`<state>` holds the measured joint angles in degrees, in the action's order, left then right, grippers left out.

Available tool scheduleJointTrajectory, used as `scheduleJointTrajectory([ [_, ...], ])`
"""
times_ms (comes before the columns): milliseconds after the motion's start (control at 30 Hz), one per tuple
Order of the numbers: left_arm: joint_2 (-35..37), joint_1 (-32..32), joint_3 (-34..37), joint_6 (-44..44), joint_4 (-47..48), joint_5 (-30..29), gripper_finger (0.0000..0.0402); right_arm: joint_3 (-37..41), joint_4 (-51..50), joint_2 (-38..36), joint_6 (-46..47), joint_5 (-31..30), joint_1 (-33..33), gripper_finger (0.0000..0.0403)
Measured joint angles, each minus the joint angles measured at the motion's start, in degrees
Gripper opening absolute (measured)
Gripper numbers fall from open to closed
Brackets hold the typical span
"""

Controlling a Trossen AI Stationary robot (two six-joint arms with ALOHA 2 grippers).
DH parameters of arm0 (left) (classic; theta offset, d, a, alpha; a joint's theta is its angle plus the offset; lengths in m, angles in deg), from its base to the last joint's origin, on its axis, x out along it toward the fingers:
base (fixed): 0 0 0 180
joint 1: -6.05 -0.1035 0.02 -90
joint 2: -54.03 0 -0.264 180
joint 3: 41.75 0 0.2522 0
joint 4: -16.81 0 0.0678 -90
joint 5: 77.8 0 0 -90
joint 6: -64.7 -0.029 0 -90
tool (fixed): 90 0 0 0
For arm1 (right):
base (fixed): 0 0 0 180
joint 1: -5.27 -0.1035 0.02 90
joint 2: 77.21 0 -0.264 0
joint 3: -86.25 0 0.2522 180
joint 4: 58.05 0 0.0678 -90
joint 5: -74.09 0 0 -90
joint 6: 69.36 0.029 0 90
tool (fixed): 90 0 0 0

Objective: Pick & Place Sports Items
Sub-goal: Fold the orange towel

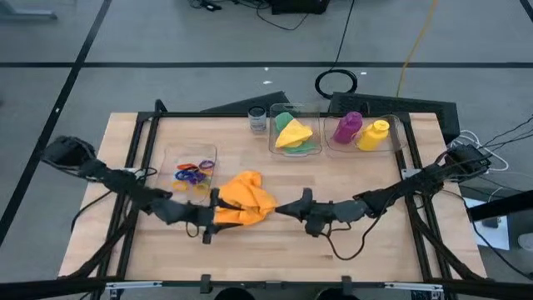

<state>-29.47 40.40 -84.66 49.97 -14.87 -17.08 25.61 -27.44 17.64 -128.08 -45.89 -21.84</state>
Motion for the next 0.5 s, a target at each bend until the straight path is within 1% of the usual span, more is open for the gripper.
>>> scheduleJointTrajectory([
  [167, -0.2, -1.7, 0.0, 0.7, -5.4, 6.6, 0.0234, 0.0, 0.0, 0.0, 2.9, 0.0, 0.0, 0.0000],
  [267, -0.2, -2.9, 0.0, 5.8, -8.0, 9.0, 0.0234, 0.0, 0.0, 0.0, 3.0, 0.0, 0.0, 0.0000],
  [367, -0.2, -4.1, 0.0, 11.1, -8.4, 12.4, 0.0234, 0.0, 0.0, 0.0, 3.7, 0.0, 0.0, 0.0000],
  [433, -0.2, -4.8, 0.0, 11.9, -8.4, 14.3, 0.0234, 0.0, 0.7, 0.0, 5.3, 0.0, 0.1, 0.0000],
  [500, -0.2, -5.1, 0.0, 11.7, -8.5, 14.7, 0.0234, 0.0, 2.4, 0.0, 8.3, 0.0, 0.4, 0.0000],
])
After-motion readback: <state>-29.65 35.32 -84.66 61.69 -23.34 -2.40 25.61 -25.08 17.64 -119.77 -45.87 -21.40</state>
